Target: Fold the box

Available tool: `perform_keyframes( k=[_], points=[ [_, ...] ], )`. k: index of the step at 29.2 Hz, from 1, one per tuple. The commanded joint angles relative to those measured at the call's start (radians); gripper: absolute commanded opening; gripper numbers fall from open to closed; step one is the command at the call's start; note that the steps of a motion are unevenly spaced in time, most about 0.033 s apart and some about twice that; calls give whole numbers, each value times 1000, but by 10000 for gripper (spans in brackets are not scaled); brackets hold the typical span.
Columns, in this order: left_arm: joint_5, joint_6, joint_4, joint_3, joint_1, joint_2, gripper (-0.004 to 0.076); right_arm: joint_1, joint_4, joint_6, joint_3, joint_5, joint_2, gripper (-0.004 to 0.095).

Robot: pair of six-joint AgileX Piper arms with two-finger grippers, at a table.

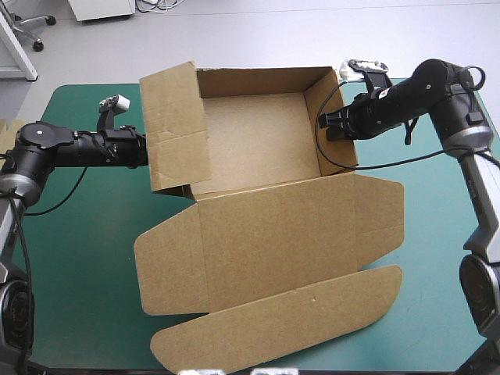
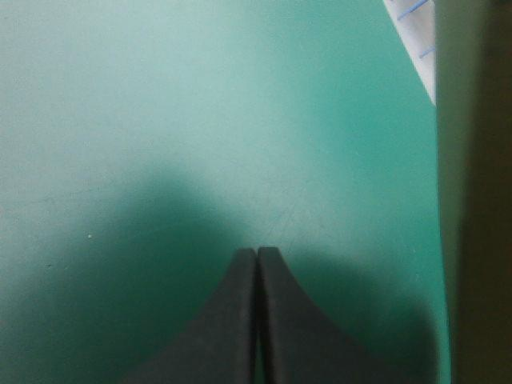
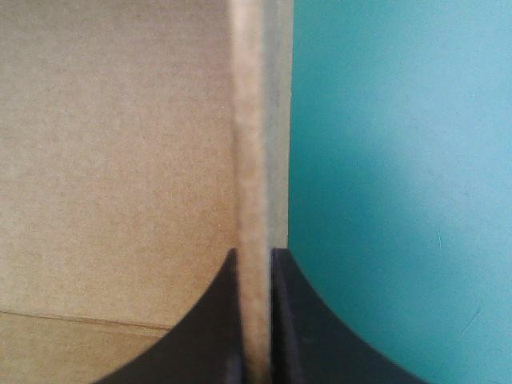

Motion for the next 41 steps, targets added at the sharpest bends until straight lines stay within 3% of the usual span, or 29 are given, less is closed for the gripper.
perform_keyframes(
  k=[1, 19, 27, 41],
  points=[
    [12, 12, -112, -26, -6, -43, -14, -1, 69, 9, -27, -17, -21, -14],
    [124, 39, -291, -29, -6, -47, -14, -1, 39, 3, -27, -29, 86, -14],
    [63, 11, -163, -29, -4, -63, -14, -1, 16, 3, -11, -49, 102, -14],
    [60, 16, -196, -29, -4, -63, -14, 28, 8, 3, -11, -43, 102, -14]
  ],
)
